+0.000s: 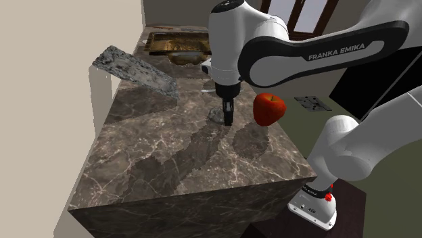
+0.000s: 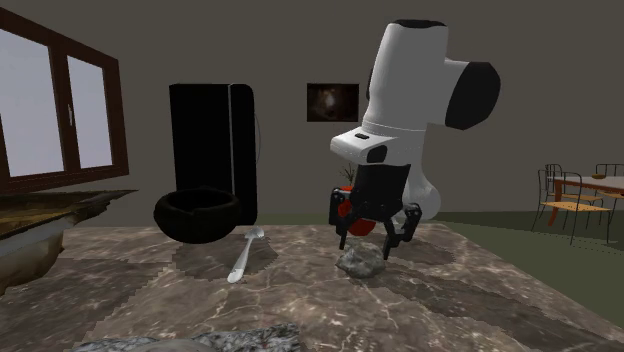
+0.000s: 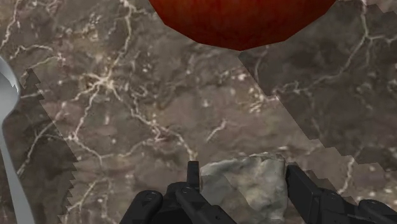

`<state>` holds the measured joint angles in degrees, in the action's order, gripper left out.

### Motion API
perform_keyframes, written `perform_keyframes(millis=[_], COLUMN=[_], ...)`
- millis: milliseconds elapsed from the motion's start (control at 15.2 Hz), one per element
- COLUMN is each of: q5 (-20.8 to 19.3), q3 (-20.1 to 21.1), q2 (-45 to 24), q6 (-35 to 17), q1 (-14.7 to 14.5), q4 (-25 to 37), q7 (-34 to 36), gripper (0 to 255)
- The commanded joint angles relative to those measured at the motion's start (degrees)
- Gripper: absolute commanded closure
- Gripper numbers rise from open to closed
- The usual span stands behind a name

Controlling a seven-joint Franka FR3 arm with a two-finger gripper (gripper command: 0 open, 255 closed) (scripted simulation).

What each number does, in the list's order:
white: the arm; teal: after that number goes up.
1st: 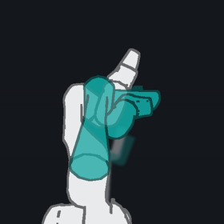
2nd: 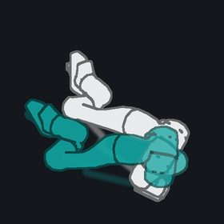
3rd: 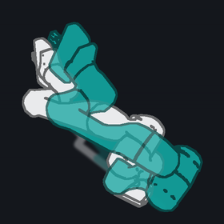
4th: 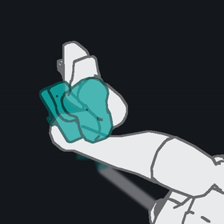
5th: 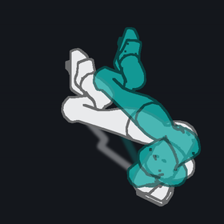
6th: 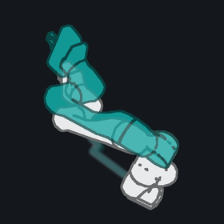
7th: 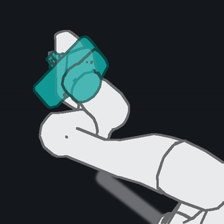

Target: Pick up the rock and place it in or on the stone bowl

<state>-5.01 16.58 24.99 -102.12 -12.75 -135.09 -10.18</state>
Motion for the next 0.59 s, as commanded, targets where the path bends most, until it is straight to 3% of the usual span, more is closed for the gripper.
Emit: perform_keyframes(millis=[0,528], q5=[0.0,0.0], q3=[0.0,-0.3], q2=[0.0,0.7], q6=[0.0,4.6], q1=[0.0,0.1], q4=[0.0,4.0], q7=[0.0,-0.9], gripper=[255,255])
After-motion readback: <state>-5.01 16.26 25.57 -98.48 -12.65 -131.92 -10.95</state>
